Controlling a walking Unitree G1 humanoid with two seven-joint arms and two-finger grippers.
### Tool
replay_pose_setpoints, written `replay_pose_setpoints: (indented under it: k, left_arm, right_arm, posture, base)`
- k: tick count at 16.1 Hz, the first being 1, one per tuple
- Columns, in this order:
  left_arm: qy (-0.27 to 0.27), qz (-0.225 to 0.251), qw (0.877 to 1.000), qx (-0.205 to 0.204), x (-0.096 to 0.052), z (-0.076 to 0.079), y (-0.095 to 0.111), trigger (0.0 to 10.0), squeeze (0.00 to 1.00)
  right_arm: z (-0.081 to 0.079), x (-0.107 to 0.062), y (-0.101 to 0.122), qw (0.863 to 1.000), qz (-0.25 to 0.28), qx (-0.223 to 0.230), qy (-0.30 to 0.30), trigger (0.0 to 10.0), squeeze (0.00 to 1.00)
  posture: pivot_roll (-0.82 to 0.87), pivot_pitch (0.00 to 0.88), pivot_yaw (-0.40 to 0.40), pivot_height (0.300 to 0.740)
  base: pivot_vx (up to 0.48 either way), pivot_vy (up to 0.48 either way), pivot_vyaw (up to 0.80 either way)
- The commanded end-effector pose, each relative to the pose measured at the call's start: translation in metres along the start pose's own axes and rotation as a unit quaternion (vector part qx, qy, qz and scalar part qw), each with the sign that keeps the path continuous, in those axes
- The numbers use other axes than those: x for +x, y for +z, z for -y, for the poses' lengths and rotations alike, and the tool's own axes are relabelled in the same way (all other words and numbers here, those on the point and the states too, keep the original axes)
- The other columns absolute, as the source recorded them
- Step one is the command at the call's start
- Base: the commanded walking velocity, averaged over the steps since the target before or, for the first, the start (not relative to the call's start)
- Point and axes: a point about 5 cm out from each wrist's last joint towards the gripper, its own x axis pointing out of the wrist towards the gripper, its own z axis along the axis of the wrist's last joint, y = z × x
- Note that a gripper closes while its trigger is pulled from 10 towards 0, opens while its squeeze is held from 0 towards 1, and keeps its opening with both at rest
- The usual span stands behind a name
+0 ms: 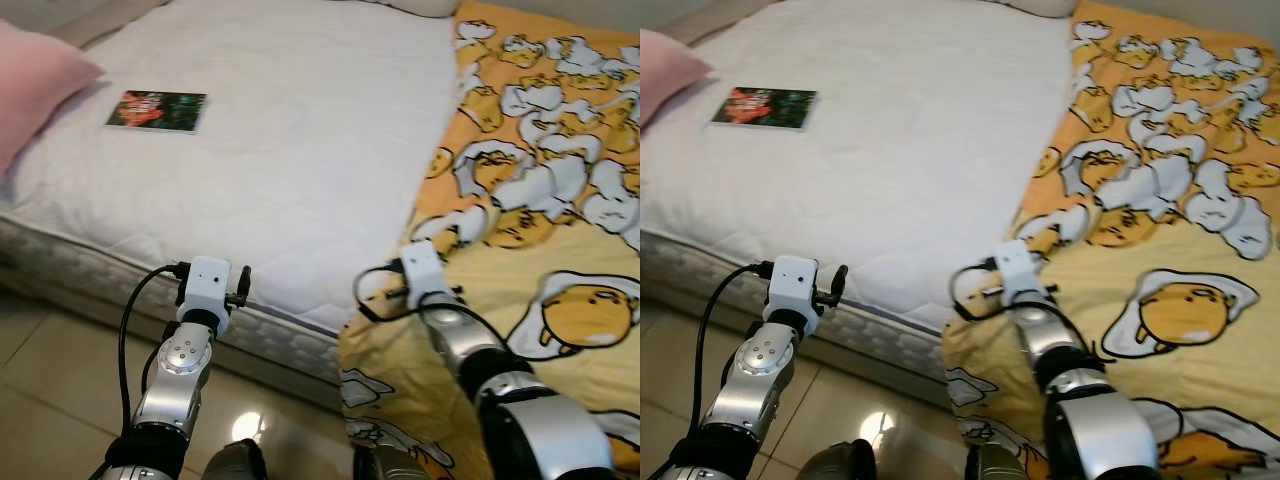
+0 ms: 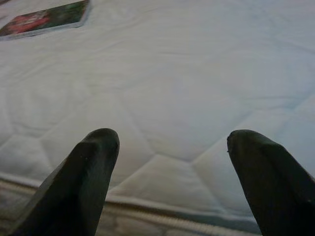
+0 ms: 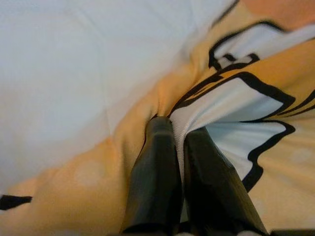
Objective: Clean up the room
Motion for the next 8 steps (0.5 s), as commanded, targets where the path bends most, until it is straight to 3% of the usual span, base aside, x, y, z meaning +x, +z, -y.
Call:
replay_pose_setpoints:
  k: [1,5,8]
  left_arm:
    - [-0.002,0.001,1.000,0.003,0.001,0.002,0.000,10.0,0.00]
    - [-0.004,0.001,1.000,0.003,0.002,0.003,0.000,10.0,0.00]
    - [-0.005,0.000,1.000,0.003,0.002,0.004,-0.001,10.0,0.00]
  right_arm:
    - [-0.042,0.001,0.029,0.995,0.056,-0.025,0.082,0.0,0.34]
    - [-0.095,-0.009,0.046,0.982,0.095,-0.008,0.162,0.0,0.34]
    - [-0.118,-0.018,0.044,0.974,0.098,0.004,0.204,0.0,0.34]
  posture:
    - [0.04,0.118,-0.052,0.740]
    - [0.04,0.117,-0.055,0.740]
    - [0.03,0.114,-0.056,0.740]
  base:
    - [0.000,0.000,0.00]
    - [0.000,0.000,0.00]
    - [0.000,0.000,0.00]
